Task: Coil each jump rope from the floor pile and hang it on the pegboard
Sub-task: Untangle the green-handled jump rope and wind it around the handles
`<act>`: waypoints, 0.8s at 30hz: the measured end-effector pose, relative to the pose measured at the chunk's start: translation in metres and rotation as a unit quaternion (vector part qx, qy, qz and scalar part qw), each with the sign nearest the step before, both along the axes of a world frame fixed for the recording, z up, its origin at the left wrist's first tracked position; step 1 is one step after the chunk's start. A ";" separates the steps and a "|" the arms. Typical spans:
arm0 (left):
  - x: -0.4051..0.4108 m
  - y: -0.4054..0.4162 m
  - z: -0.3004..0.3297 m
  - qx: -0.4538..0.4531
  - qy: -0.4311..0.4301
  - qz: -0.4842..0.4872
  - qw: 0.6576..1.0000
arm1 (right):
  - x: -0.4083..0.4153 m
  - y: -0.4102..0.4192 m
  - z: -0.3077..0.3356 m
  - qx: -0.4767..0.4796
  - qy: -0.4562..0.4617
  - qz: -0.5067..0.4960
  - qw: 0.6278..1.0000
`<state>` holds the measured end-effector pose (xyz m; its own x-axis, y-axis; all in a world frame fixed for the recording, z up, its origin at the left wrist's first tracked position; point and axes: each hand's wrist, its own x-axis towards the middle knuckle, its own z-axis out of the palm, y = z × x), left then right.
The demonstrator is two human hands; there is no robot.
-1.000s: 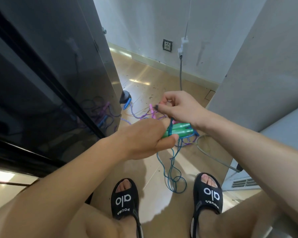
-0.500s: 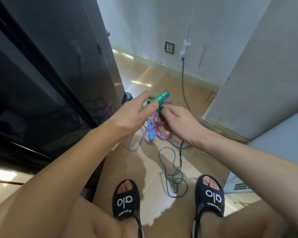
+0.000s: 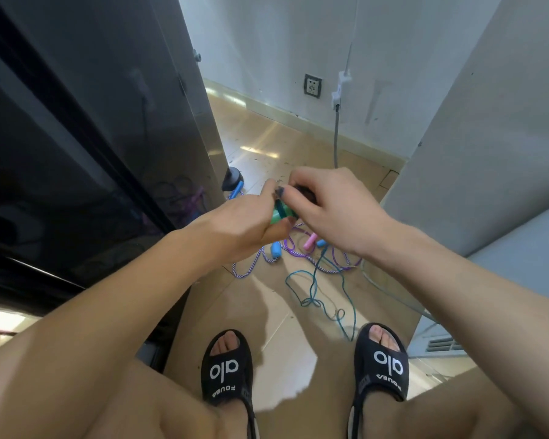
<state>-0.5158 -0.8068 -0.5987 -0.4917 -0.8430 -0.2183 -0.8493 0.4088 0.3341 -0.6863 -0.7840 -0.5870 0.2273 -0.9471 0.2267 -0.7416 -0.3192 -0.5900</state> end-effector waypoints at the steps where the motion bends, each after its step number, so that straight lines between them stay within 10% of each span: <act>1: -0.002 0.001 0.001 -0.009 -0.016 -0.008 1.000 | -0.002 -0.003 0.002 -0.003 0.002 0.002 1.000; 11: -0.007 -0.006 -0.013 -0.055 -0.132 -0.032 0.989 | -0.003 -0.001 0.009 0.052 0.022 0.121 0.991; 18: -0.003 0.007 -0.006 -0.162 -0.100 -0.100 0.977 | -0.001 -0.001 0.013 0.052 0.023 0.110 0.992; 24: -0.007 0.012 -0.001 -0.081 -0.056 -0.047 0.994 | -0.011 -0.020 0.009 0.145 -0.106 0.065 0.982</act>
